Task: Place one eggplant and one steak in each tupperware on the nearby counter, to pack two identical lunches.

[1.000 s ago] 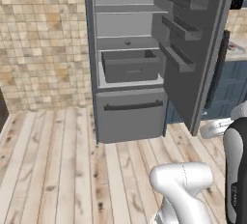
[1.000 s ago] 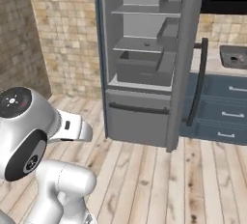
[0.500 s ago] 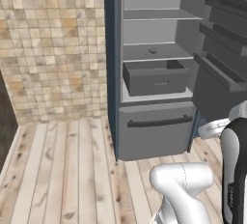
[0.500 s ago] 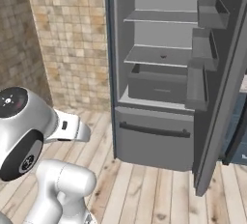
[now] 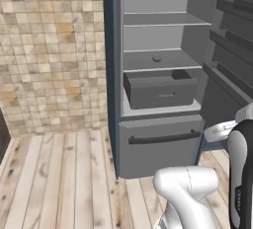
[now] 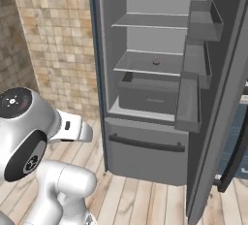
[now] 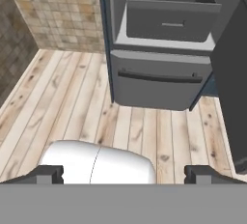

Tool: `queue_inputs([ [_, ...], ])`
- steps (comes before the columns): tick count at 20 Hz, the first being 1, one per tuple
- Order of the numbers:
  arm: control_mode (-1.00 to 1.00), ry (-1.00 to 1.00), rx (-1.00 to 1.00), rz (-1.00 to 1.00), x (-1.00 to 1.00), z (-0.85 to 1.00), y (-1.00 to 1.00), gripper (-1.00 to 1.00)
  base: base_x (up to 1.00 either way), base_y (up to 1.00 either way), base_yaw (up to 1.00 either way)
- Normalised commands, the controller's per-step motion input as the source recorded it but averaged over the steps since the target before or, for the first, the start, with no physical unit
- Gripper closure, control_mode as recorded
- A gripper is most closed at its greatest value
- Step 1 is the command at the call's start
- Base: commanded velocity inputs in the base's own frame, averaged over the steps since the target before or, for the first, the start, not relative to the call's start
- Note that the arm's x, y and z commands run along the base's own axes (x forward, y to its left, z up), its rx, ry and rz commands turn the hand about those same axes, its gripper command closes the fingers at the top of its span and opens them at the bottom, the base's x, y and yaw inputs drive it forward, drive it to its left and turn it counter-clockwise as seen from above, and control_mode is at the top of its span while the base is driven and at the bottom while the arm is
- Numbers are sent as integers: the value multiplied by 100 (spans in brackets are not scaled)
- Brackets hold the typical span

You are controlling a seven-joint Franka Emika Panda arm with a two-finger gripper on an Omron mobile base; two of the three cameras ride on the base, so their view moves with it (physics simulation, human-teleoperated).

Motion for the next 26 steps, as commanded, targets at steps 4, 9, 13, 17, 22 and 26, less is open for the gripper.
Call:
queue_inputs([
  [4,100,0,0,0,0,0,0,-100,47,-2,0],
  [9,100,0,0,0,0,0,0,-100,39,-18,0],
  [13,100,0,0,0,0,0,0,-100,52,-29,0],
  [17,100,0,0,0,0,0,0,-100,57,-28,0],
  [22,100,0,0,0,0,0,0,-100,61,-27,0],
  [26,100,0,0,0,0,0,0,-100,70,-34,0],
])
